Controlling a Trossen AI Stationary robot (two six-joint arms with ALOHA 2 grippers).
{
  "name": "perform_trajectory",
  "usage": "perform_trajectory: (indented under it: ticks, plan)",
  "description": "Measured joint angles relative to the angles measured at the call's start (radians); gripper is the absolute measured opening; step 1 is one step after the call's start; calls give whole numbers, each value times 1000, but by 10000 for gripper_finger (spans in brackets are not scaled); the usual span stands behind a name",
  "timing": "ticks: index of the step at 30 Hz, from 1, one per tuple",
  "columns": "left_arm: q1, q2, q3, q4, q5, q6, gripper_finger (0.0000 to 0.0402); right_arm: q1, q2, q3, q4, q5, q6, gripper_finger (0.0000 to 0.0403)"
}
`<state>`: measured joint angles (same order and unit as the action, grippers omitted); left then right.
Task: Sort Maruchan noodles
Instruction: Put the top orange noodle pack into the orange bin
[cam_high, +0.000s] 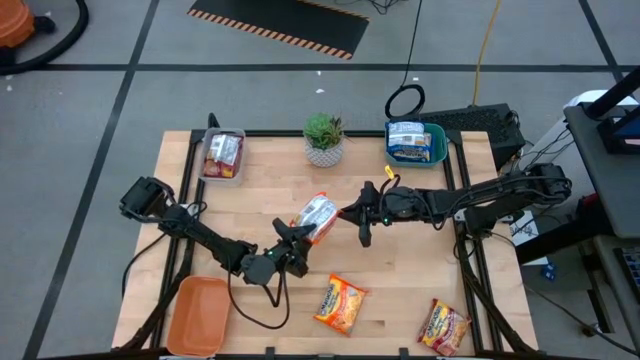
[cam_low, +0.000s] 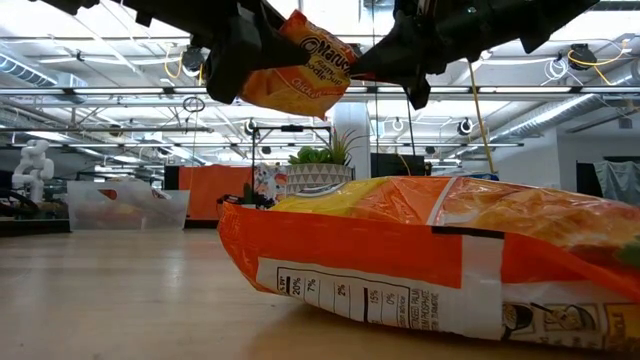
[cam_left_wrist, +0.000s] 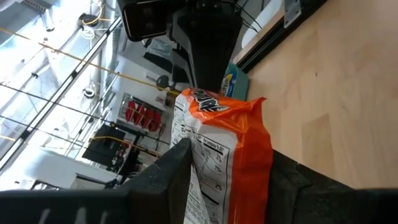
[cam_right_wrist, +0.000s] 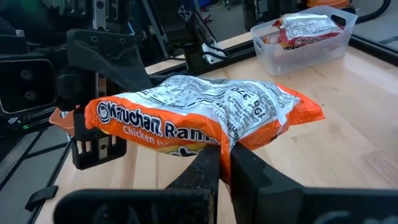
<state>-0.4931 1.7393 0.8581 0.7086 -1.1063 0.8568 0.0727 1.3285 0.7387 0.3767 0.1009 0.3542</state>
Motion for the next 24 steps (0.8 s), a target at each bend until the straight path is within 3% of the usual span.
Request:
perform_trajectory:
  ticks: [8, 17, 24]
  plan:
    - [0, 0, 0, 0, -28, 6, 108, 0, 0, 0, -3, 2, 3, 9]
    - [0, 0, 0, -1, -28, 9, 103, 0, 0, 0, -7, 2, 2, 10]
    - [-5, 0, 0, 0, -27, 9, 101, 0, -22, 1, -4, 1, 14, 71]
